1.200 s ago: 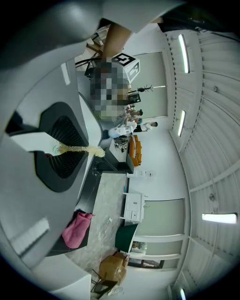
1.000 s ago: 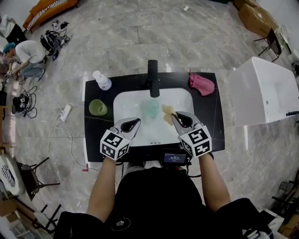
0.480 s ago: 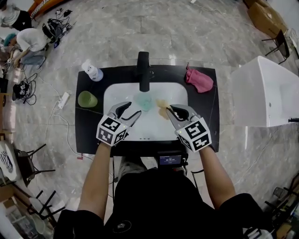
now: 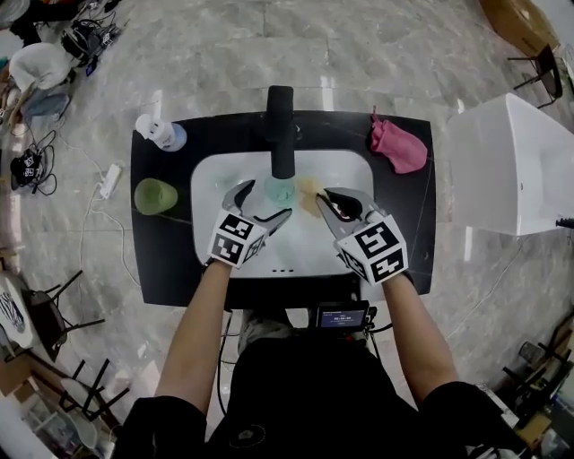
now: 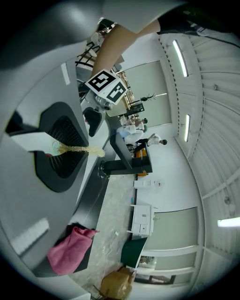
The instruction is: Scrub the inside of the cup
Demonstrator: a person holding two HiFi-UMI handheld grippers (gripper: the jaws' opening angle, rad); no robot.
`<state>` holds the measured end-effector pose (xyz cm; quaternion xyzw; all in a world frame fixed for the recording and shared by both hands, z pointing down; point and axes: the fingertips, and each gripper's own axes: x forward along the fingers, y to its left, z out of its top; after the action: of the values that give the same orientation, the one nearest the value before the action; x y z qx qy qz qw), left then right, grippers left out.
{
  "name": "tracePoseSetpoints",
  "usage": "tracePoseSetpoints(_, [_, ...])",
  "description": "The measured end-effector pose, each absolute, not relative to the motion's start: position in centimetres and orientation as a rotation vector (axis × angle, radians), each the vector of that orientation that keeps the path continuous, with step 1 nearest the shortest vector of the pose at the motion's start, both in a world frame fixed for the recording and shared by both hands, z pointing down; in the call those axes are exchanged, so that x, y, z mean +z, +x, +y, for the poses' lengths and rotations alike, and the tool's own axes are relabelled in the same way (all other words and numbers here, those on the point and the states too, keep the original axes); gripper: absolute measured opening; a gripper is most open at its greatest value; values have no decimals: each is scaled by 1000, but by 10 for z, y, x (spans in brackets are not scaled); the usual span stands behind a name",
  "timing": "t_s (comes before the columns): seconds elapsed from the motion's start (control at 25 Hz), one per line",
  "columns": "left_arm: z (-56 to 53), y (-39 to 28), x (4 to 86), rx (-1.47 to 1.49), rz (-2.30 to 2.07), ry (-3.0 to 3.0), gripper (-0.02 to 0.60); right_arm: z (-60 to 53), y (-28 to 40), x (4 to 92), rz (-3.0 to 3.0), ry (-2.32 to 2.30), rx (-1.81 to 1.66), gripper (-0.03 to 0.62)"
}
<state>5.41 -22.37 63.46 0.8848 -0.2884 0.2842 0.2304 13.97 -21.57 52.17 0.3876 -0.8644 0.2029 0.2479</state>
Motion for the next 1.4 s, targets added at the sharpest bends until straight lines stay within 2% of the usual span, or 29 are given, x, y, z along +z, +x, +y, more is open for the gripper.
tracePoseSetpoints(0.24, [-228,60,675,829,-791,2412,468,-234,133,546,-2325,1055,598,37])
tracePoseSetpoints(0.8, [-239,90,711,811,-759,2405,464,-251,110,585,-2287,990,669,37])
tracePoseSetpoints(0.92, [-239,95,711,832,-757,2432,373,-251,108,586,-2285,983,678,37])
tracePoseSetpoints(1.4, [-203,99,662,974,-644,2596,371,-208,113,562,-2326,855,635,37])
